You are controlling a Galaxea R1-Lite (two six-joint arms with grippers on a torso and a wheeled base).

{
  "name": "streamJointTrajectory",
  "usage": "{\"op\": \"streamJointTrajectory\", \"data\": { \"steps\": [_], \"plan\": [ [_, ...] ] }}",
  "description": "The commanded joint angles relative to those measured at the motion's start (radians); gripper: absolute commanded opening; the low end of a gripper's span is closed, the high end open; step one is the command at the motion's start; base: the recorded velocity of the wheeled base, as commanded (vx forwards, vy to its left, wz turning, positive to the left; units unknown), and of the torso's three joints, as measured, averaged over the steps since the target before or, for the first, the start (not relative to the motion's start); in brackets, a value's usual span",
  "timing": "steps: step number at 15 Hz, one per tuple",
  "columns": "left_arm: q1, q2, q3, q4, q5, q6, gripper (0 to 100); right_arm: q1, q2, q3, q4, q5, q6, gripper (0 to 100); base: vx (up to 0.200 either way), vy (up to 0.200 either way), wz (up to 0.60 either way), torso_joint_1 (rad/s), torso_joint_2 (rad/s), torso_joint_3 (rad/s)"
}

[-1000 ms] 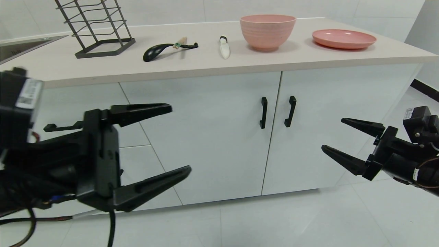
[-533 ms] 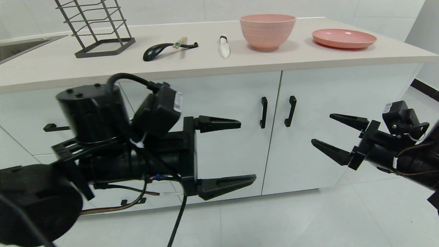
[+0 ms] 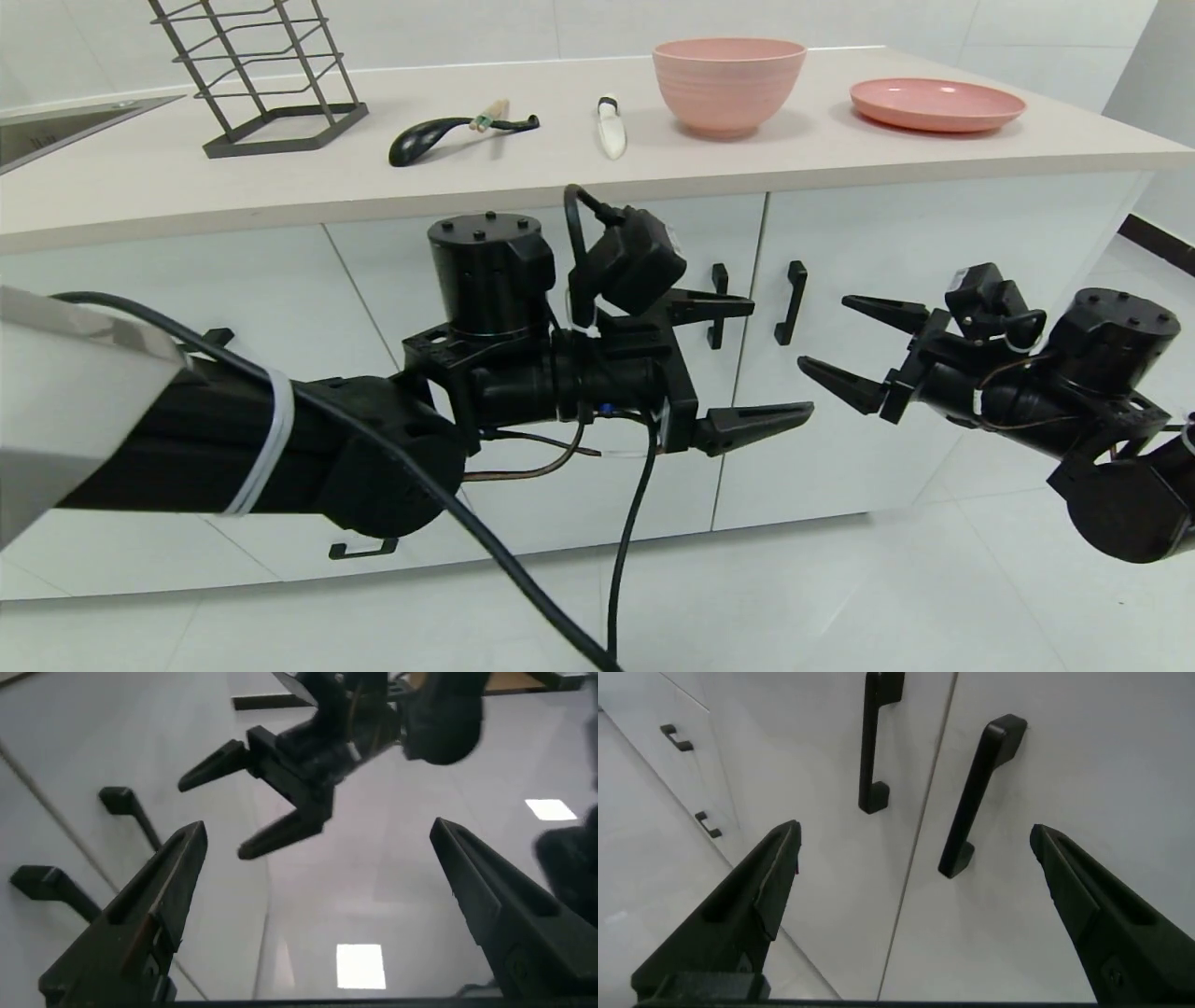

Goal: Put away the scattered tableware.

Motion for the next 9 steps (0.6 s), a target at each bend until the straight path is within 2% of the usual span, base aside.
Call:
{"op": "streamJointTrajectory", "data": {
  "steps": [1,5,8,9],
  "plan": [
    [-0.008,0.062,-0.057,-0.001,0.048,0.001,100,0.019,0.075,-0.057,-0.001,0.007,0.000,100,0.000,0.000,0.00,0.000,0.00,0.000],
    [-0.011,0.059,-0.080,0.022,0.134,0.000,100,0.029,0.129,-0.123,-0.001,0.007,0.000,100,0.000,0.000,0.00,0.000,0.00,0.000],
    [-0.010,0.057,-0.080,0.020,0.137,-0.008,100,0.029,0.158,-0.170,-0.001,0.007,0.000,100,0.000,0.000,0.00,0.000,0.00,0.000],
    [-0.010,0.056,-0.080,0.016,0.136,-0.027,100,0.029,0.163,-0.173,-0.002,0.009,0.000,100,0.000,0.000,0.00,0.000,0.00,0.000]
  ]
}}
